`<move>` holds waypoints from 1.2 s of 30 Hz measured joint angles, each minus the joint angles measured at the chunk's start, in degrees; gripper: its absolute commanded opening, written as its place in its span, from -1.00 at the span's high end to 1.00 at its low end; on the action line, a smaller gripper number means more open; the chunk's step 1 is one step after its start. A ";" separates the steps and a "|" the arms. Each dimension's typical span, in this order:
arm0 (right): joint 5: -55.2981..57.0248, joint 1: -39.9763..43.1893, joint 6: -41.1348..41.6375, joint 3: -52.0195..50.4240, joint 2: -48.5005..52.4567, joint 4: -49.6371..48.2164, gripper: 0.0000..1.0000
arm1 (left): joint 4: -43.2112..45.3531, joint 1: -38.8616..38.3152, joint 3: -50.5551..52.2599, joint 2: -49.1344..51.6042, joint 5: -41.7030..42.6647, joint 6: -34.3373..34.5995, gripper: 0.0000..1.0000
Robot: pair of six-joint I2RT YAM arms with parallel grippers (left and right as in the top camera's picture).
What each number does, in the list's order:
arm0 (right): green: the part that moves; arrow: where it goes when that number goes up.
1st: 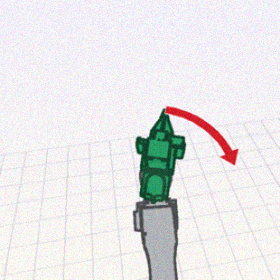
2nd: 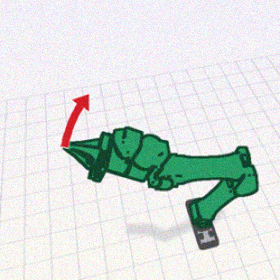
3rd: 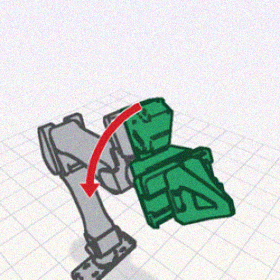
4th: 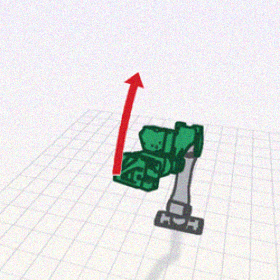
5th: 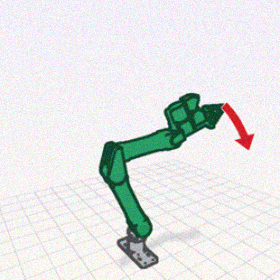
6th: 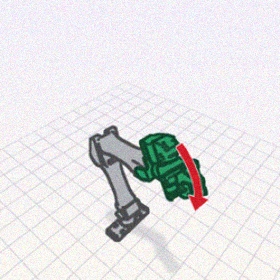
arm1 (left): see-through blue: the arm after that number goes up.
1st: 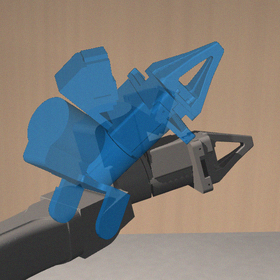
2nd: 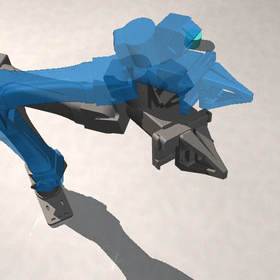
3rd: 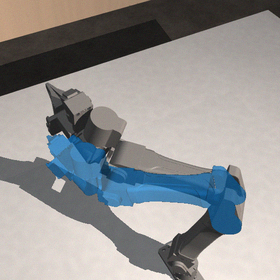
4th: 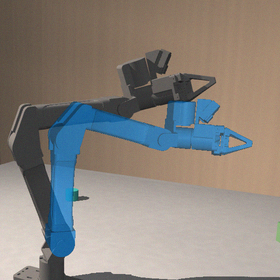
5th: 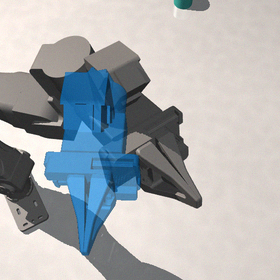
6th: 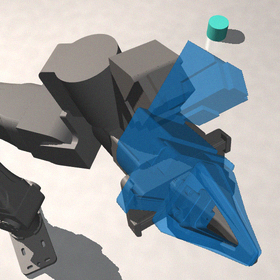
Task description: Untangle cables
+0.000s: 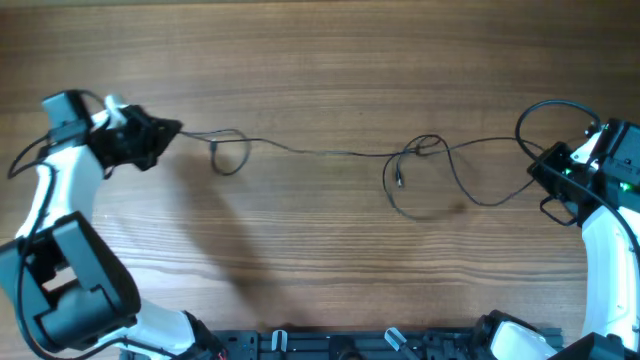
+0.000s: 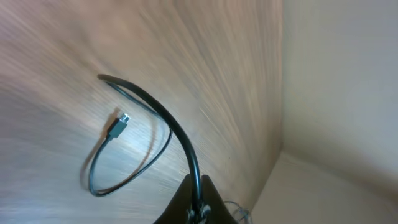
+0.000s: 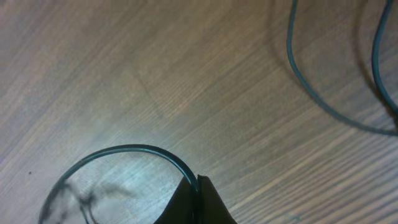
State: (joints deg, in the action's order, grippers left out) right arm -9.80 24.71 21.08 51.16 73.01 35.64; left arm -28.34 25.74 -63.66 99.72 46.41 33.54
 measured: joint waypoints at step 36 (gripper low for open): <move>7.54 0.11 -10.36 34.77 13.20 -26.71 0.91 | -9.81 -8.02 0.00 -0.11 -15.89 -18.43 0.92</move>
State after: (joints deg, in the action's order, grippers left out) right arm -2.26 24.82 10.72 85.93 86.21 8.93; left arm -38.15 17.72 -63.66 99.61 30.52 15.11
